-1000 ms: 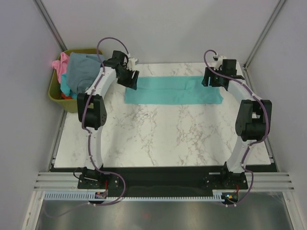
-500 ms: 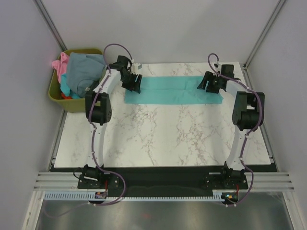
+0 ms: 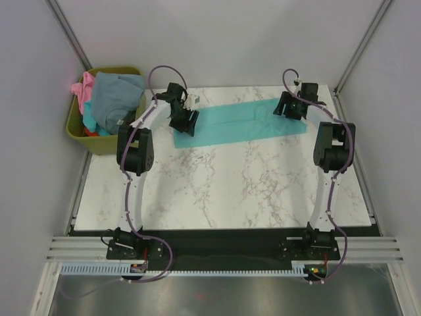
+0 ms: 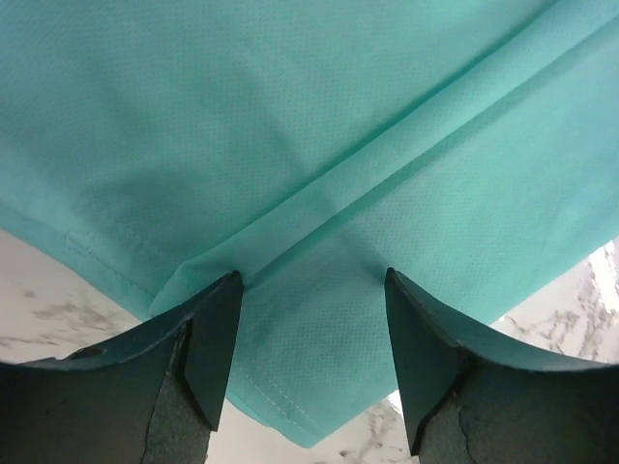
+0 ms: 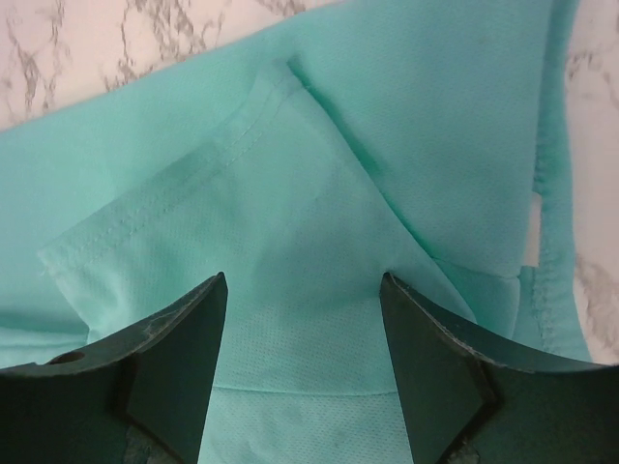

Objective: Fold and stack the t-shirts
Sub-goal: Fold the tshirt

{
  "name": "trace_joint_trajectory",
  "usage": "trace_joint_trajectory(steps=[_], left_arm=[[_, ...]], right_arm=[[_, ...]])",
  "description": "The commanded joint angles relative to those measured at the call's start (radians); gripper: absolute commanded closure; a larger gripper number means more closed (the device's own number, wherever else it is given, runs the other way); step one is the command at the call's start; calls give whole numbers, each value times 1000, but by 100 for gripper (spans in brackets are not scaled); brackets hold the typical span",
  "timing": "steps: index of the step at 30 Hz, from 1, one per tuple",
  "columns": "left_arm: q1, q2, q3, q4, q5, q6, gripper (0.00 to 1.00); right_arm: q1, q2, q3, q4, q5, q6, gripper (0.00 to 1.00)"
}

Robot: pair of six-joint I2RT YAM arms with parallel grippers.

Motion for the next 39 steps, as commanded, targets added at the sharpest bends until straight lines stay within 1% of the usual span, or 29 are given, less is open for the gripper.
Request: trace_joint_trajectory(steps=[1,7,11,15,17,19,20,24,28,29,33,34,37,39], left_arm=[[-41,-72,-110,-72,-49,-30,32],[-111,-184,-291,-69,-74,-50,32],[-180,-241,-351,-71,-80,-62,32],[-210,-298,-333,-65,-136,-62,30],[-207,-316,-289,-66,-196,-46,28],[-196,-338,-244,-65,-219,-24,27],[-178,-341,-229,-63,-222,-21,27],[-119,-330,-183,-60,-215,-12,27],[-63,-249,-134,-56,-193,-12,28],[-44,-231,-123,-56,-180,-12,29],[-15,-152,-57,-60,-147,-7,30],[-12,-142,-34,-63,-143,-4,30],[-3,-106,-14,-69,-123,-4,32],[2,-93,-14,-75,-104,-2,34]], right_arm=[[-5,78,100,1,83,-36,26],[4,150,211,30,55,-25,26],[21,184,280,51,20,-36,26],[36,170,309,68,0,-34,26],[38,138,311,70,0,-37,26],[35,104,299,68,11,-44,25],[32,63,291,71,15,-44,25],[3,-40,226,70,11,-10,25],[-33,-123,96,70,-50,82,24],[-40,-150,69,70,-67,134,25],[-80,-199,-94,90,-165,265,26],[-83,-206,-149,94,-178,274,26],[-90,-213,-212,97,-187,279,26],[-91,-203,-226,104,-192,279,26]])
